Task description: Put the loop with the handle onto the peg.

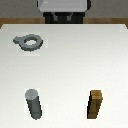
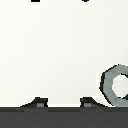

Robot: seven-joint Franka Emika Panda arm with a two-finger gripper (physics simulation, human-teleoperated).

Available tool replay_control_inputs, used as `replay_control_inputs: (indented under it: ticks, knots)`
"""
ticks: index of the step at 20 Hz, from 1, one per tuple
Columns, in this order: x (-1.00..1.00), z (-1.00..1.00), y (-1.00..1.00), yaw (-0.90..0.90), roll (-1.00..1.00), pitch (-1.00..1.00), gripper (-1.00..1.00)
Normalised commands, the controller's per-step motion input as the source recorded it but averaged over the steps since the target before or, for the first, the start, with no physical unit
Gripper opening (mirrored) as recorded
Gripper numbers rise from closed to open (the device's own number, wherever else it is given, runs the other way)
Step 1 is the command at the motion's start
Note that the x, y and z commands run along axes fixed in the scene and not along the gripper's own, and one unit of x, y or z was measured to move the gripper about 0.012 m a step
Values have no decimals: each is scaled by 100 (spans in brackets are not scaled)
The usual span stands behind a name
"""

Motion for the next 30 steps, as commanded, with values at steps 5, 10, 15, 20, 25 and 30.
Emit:
replay_control_inputs:
  ticks: [5, 10, 15, 20, 25, 30]
  knots:
    - [0, 0, 0, 0, 0, 0, 100]
    - [0, 0, -60, 0, 0, 0, 100]
    - [0, 0, -100, 0, 0, 0, 100]
    - [0, 0, -100, 0, 0, 0, 100]
    - [0, 0, -40, 12, 0, 0, 100]
    - [0, 0, 0, 84, 0, 0, 100]
